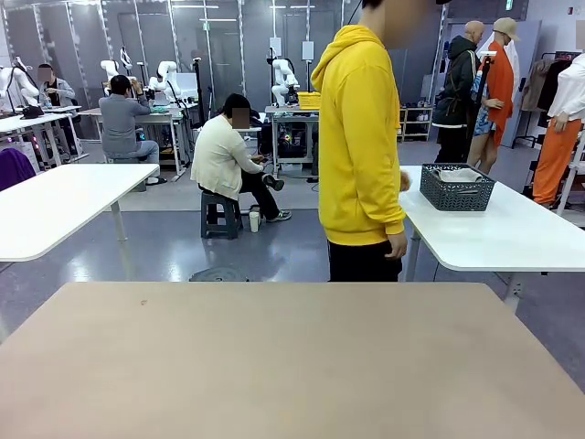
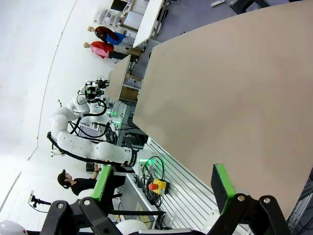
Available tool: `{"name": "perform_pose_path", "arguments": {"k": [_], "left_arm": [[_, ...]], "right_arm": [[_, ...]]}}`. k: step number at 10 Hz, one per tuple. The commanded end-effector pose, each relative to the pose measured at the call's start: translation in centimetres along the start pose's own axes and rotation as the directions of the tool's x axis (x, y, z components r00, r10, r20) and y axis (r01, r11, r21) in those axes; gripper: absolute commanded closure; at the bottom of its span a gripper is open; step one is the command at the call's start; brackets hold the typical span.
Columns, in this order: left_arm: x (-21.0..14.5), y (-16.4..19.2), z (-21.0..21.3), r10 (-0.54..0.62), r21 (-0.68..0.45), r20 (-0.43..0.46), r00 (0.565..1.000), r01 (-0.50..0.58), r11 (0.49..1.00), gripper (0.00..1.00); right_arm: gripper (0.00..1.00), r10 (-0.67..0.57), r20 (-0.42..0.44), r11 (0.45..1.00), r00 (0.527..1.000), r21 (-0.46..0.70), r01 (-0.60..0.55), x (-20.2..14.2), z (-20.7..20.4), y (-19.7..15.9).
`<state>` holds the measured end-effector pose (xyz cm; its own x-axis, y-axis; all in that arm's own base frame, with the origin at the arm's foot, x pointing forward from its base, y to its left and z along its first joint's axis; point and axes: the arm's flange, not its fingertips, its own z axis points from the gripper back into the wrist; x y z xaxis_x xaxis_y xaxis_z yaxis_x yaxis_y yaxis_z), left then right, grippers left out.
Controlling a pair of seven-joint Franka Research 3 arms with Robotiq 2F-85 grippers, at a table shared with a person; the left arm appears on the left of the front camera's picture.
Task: Fold the towels and place them in the basket.
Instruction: Stack the folded Towel with hook on the right side of the table.
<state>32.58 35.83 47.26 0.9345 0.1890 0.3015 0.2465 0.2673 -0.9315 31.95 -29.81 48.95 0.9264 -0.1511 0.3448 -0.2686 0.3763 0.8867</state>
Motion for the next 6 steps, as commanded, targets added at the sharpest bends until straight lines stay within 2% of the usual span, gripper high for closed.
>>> {"name": "perform_pose_path", "arguments": {"k": [1, 6], "left_arm": [[-0.46, -0.07, -0.1, -0.011, 0.008, -0.008, 1.0, 0.011, 1.0, 0.0], [-0.46, -0.07, -0.1, -0.011, 0.008, -0.008, 1.0, 0.011, 1.0, 0.0]], "right_arm": [[0.0, 0.011, 0.001, 1.0, 1.0, 0.003, -0.011, -0.03, 0.03, 0.02], [0.0, 0.011, 0.001, 1.0, 1.0, 0.003, -0.011, -0.03, 0.03, 0.02]]}}
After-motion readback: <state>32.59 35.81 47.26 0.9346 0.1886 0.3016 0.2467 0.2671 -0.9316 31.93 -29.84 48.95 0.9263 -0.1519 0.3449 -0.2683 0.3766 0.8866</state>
